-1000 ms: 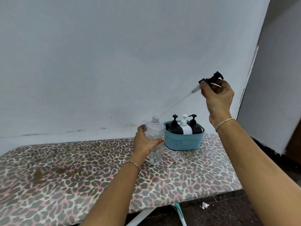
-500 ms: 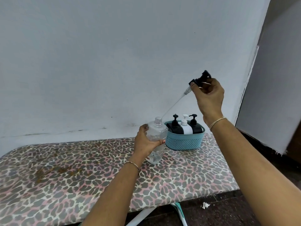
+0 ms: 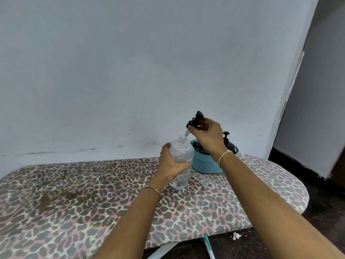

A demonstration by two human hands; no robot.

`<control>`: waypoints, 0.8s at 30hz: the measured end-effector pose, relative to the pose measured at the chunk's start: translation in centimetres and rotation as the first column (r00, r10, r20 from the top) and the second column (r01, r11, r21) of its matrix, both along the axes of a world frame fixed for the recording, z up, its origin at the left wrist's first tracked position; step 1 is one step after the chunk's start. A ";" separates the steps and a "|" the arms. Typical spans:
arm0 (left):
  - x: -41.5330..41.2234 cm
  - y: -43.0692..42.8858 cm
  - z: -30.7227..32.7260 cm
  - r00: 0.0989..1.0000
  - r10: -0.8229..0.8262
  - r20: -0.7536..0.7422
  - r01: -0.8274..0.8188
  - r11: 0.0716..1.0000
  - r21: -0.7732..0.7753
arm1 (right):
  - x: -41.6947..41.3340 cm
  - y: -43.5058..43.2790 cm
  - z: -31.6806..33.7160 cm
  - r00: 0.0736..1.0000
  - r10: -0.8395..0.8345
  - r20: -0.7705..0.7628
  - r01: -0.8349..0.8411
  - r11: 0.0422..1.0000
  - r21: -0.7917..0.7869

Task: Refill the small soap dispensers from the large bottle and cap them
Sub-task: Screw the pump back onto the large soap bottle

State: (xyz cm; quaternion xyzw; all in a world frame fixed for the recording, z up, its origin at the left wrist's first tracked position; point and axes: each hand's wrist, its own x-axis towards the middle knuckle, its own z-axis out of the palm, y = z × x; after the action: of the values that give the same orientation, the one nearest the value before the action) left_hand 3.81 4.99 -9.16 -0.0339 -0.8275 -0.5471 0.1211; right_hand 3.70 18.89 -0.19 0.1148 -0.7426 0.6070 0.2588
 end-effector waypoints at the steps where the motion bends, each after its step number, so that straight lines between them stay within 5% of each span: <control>1: -0.3 0.1 -0.1 1.000 0.000 0.007 0.000 1.000 0.013 | -0.3 -0.2 -0.2 1.000 0.012 0.011 -0.012 1.000 -0.006; 11: -2.9 0.1 -0.7 0.999 0.034 -0.028 -0.031 0.996 0.081 | -4.4 -2.0 0.2 0.983 0.153 0.098 -0.152 0.988 -0.021; 24: -3.3 -1.0 1.1 0.981 -0.049 0.186 0.023 0.990 0.136 | -5.0 -0.6 3.2 0.857 0.370 0.358 -0.409 0.912 0.035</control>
State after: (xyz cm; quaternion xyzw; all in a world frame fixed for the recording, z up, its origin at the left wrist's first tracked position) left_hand 0.55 4.01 -8.05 0.0115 -0.7963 -0.6038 0.0339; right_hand -1.33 18.31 3.01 0.1691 -0.7696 0.6156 -0.0097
